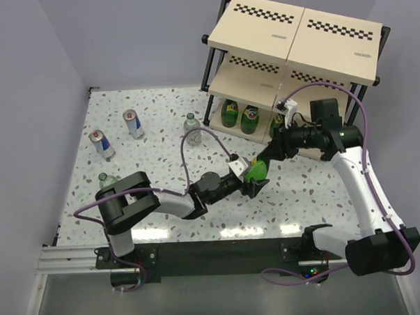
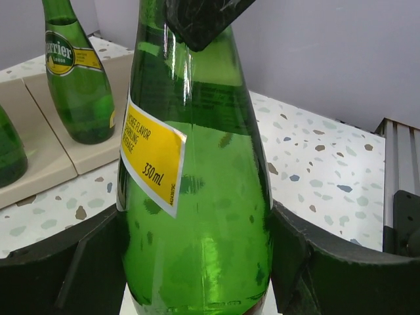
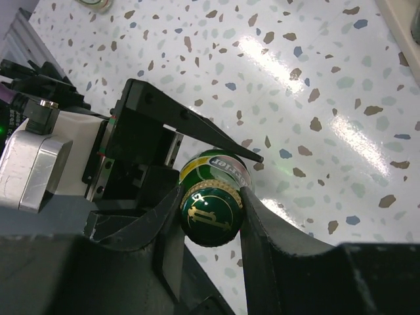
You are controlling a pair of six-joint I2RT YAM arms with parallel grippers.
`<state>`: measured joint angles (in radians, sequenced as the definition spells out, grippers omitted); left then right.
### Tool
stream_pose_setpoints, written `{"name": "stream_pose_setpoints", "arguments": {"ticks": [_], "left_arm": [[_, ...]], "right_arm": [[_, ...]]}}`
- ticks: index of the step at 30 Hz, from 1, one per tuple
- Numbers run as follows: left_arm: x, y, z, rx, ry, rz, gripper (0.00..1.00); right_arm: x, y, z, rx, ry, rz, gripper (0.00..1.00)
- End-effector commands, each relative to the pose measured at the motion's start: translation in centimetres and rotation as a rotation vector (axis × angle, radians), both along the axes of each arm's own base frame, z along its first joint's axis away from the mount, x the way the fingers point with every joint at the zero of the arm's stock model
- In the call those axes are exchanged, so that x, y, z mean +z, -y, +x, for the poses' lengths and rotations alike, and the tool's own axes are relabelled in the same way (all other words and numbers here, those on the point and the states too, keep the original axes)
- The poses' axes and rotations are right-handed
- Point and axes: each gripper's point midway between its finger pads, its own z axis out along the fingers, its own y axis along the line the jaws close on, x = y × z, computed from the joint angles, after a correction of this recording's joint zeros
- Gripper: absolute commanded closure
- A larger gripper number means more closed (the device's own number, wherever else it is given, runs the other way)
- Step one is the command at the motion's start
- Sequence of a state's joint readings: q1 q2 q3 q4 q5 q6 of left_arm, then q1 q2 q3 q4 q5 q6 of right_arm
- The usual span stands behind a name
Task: Place and organize the beverage onto the shelf
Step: Adjust the drink.
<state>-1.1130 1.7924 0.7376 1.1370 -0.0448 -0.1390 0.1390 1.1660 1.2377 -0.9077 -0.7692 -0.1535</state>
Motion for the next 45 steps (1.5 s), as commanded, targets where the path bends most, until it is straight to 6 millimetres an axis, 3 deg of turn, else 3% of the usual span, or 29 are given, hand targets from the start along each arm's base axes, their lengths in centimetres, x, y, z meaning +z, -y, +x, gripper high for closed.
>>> {"name": "stream_pose_setpoints", "arguments": {"ticks": [1,4,7,8,16,23,34,41,45], "left_arm": [[14.3,-0.2,-0.6,-0.015,0.212,-0.46,1.0],[12.8,0.7,-0.4,-0.027,0.179,-0.427,0.98],[11.5,1.2,0.0,-0.034,0.138,-0.404,0.85],[10.8,1.5,0.2,-0.038,0.12,-0.398,0.77],[8.4,3.6,0.9,-0.116,0.088,-0.354,0.47],[6.8,4.3,1.3,-0.147,0.099,-0.318,0.37],[7.1,4.8,2.2,-0.165,0.135,-0.303,0.13],[6.7,5.3,2.3,-0.189,0.138,-0.292,0.11],[5.3,5.5,2.1,-0.203,0.124,-0.257,0.1]], "right_arm": [[1.7,-0.7,-0.4,0.054,0.052,0.028,0.98],[1.7,-0.1,-0.4,0.053,0.1,-0.013,1.0],[1.2,0.5,-0.1,0.041,0.156,-0.062,1.0],[1.4,0.6,-0.2,0.038,0.186,-0.074,1.0],[0.7,1.4,-0.1,0.019,0.232,-0.122,1.0],[0.3,1.9,0.2,-0.011,0.238,-0.147,1.0],[0.2,2.6,0.7,-0.056,0.245,-0.166,1.0],[0.4,2.9,1.0,-0.077,0.247,-0.166,1.0],[1.1,3.3,1.3,-0.102,0.273,-0.172,1.0]]}}
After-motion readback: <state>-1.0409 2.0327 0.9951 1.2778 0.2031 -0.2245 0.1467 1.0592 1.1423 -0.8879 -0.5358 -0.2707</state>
